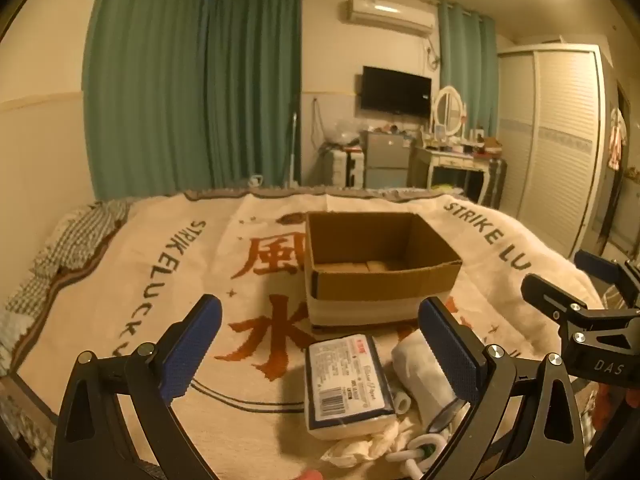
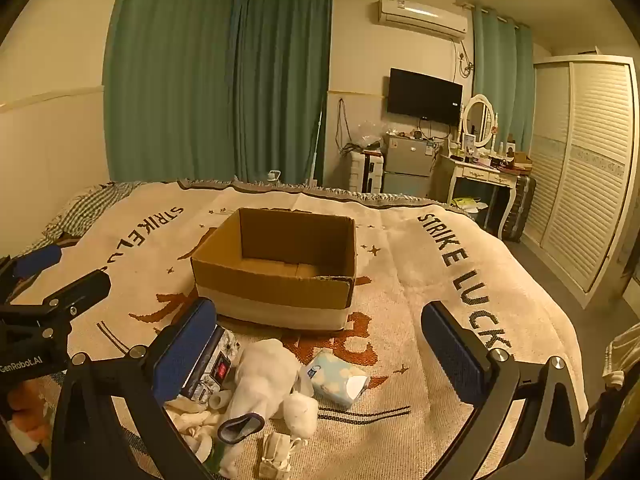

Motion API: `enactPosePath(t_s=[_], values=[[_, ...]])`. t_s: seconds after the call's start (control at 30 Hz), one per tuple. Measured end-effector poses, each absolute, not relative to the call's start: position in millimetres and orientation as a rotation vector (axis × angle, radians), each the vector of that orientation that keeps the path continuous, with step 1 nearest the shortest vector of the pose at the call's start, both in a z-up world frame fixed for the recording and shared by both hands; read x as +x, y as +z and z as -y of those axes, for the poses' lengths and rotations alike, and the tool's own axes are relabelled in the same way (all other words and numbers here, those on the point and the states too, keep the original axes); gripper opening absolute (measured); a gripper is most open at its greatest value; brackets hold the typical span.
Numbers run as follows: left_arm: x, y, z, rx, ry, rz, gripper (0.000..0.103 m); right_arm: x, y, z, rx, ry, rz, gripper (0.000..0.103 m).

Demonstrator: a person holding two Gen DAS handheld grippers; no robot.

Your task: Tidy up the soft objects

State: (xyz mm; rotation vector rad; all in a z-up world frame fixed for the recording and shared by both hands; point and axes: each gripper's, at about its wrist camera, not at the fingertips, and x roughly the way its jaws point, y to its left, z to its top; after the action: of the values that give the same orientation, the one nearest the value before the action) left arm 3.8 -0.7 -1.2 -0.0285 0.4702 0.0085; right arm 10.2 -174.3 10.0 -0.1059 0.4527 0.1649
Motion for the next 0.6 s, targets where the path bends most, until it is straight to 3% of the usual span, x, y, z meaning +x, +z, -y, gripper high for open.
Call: enactPosePath(t_s=[0.6], values=[[-0.2, 4.0, -6.5, -0.035, 0.032, -0.48, 0.1, 12.7, 3.1, 172.4, -0.11, 0.168, -0.466, 0.103]])
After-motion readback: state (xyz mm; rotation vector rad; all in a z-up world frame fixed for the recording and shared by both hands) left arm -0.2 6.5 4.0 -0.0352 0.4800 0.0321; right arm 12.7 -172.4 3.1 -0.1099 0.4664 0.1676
